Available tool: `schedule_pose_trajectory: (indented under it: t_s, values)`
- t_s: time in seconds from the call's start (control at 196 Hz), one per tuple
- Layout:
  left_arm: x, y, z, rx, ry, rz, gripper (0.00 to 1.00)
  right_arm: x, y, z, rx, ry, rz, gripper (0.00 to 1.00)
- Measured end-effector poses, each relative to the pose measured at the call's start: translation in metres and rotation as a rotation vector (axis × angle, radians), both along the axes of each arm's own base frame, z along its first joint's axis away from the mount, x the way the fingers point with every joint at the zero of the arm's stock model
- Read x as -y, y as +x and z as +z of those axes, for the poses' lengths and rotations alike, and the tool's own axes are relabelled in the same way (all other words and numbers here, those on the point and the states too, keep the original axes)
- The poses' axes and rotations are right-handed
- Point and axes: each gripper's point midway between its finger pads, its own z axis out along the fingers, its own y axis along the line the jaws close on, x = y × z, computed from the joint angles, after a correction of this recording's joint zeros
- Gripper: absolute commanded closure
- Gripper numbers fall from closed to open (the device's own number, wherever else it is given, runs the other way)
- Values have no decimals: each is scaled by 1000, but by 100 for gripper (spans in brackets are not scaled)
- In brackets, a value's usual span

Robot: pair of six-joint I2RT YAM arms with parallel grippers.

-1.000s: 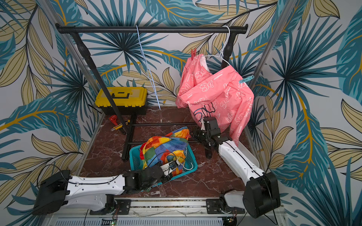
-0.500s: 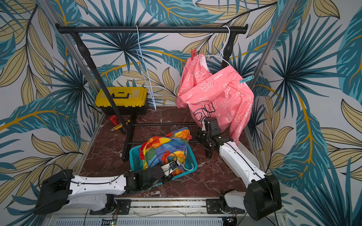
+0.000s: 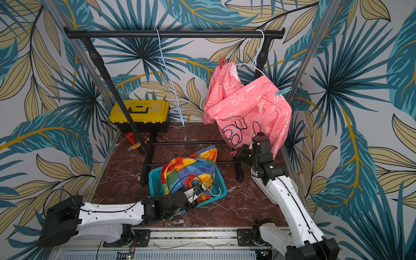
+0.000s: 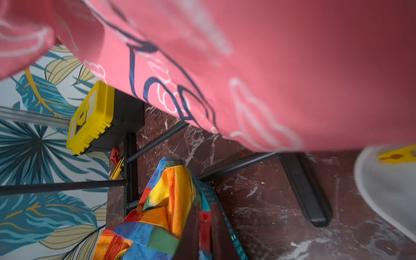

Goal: Remove the clothespins securing jackets to the hanger
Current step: Place the clothespin in the storage box.

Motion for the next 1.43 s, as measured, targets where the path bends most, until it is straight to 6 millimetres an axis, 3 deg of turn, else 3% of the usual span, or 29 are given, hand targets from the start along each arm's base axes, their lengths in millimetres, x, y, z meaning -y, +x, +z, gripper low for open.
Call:
schedule_pose_trajectory:
  t_s: [0.164,0.342,0.552,0.833,1.094,1.262,1.426]
  values:
    - [-3,-1,8,7,-26,1,100,56,-35,-9,-25,-44,-167,100]
    - [-5,-2,15,15,-45,-1,100,110,-58,-61,-180,-38,-358,100]
    - [-14,-4,32,29,-102,1,100,144,-66,-101,-299,-14,-485,100]
    - [-22,-6,63,54,-198,7,100,178,-67,-148,-390,3,-618,90]
    - [-23,-7,63,55,-198,7,100,196,-62,-146,-361,-24,-682,36]
    - [-22,-6,61,52,-192,7,100,196,-63,-134,-335,-37,-682,33]
    - [-24,-3,61,45,-197,15,100,189,-74,-81,-190,-78,-677,44]
